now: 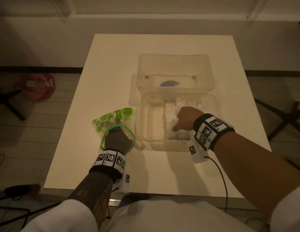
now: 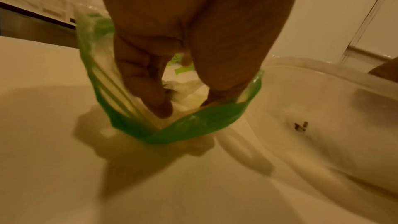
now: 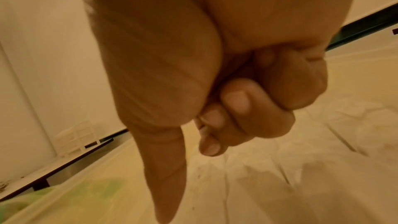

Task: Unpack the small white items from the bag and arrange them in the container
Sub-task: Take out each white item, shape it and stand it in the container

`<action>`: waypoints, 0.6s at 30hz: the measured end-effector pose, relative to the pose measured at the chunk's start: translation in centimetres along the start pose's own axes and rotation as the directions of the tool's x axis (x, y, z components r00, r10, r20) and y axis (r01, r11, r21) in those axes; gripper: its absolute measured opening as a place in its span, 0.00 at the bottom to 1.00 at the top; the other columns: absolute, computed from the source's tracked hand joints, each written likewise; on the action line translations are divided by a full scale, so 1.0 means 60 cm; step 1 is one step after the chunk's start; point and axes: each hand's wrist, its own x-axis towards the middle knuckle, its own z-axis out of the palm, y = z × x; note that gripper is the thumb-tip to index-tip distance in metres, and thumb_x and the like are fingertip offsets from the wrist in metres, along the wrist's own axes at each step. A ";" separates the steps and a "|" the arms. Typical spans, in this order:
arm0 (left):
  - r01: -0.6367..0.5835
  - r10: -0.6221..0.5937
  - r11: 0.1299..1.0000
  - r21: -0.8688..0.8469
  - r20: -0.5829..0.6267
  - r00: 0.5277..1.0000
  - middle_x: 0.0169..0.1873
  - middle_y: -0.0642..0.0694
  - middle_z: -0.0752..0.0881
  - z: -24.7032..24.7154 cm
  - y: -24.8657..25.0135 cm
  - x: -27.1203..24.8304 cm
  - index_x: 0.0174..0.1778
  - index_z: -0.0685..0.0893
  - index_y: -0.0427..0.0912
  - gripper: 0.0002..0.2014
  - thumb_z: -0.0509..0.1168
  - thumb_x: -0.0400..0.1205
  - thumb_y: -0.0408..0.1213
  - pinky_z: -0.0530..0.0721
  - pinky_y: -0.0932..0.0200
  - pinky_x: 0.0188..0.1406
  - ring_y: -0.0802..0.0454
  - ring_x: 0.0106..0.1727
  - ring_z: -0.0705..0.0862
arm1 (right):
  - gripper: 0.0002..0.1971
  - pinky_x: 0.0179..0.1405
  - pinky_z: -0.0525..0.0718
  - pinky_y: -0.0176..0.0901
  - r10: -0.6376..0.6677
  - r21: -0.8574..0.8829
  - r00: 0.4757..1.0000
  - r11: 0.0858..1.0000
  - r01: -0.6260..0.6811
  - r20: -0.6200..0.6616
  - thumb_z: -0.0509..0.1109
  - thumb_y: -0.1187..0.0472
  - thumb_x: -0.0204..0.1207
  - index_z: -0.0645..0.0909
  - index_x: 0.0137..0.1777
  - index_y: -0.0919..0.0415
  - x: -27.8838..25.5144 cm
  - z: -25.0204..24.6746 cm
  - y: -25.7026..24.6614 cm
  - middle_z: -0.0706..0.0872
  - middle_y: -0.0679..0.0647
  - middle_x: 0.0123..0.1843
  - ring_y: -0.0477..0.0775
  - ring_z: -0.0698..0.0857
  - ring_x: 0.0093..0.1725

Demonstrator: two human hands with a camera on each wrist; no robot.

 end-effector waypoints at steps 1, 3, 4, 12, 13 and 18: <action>-0.024 0.024 1.000 0.016 0.015 1.000 0.55 0.39 0.86 -0.001 0.001 0.005 0.61 0.79 0.35 0.18 0.68 0.79 0.41 0.82 0.53 0.58 0.42 0.56 0.85 | 0.26 0.43 0.77 0.45 -0.002 0.006 1.000 1.000 0.002 -0.001 0.79 0.42 0.65 0.80 0.53 0.59 -0.001 -0.001 0.000 0.82 0.52 0.47 0.54 0.81 0.47; -0.064 0.064 0.998 0.005 0.013 0.998 0.52 0.39 0.87 -0.003 0.003 0.015 0.53 0.82 0.37 0.09 0.62 0.83 0.39 0.81 0.53 0.57 0.44 0.52 0.85 | 0.22 0.41 0.76 0.44 -0.003 0.008 1.000 1.000 0.003 -0.001 0.78 0.41 0.67 0.77 0.43 0.58 -0.003 -0.002 0.000 0.80 0.50 0.41 0.54 0.81 0.44; -0.072 0.072 0.997 -0.013 0.007 0.997 0.53 0.39 0.87 -0.004 0.003 0.016 0.52 0.83 0.37 0.10 0.59 0.85 0.37 0.80 0.54 0.59 0.44 0.53 0.84 | 0.21 0.41 0.76 0.44 -0.004 0.004 1.000 1.000 0.004 0.002 0.76 0.40 0.69 0.75 0.38 0.57 -0.004 -0.002 -0.001 0.79 0.50 0.39 0.53 0.80 0.43; -0.051 0.041 0.996 0.076 0.135 0.990 0.65 0.35 0.81 -0.003 -0.002 0.023 0.67 0.78 0.31 0.16 0.59 0.87 0.36 0.72 0.52 0.71 0.41 0.69 0.79 | 0.22 0.41 0.75 0.44 -0.034 -0.004 0.999 0.999 0.034 0.011 0.71 0.40 0.74 0.72 0.32 0.55 -0.015 -0.015 -0.003 0.78 0.49 0.36 0.50 0.78 0.38; -0.054 0.047 0.996 0.064 0.108 0.993 0.66 0.36 0.81 -0.001 -0.005 0.022 0.68 0.78 0.32 0.16 0.58 0.87 0.36 0.70 0.54 0.71 0.43 0.69 0.78 | 0.21 0.41 0.75 0.44 -0.040 -0.004 0.999 0.999 0.040 0.014 0.71 0.40 0.75 0.72 0.32 0.55 -0.017 -0.017 -0.004 0.78 0.49 0.36 0.50 0.78 0.38; -0.068 0.065 0.997 0.043 0.076 0.995 0.65 0.38 0.82 -0.007 -0.010 0.019 0.66 0.79 0.33 0.14 0.58 0.87 0.35 0.73 0.56 0.68 0.44 0.67 0.80 | 0.22 0.44 0.77 0.44 -0.101 -0.007 0.994 0.995 0.101 0.041 0.67 0.41 0.78 0.82 0.43 0.62 -0.031 -0.024 -0.010 0.78 0.49 0.37 0.52 0.80 0.42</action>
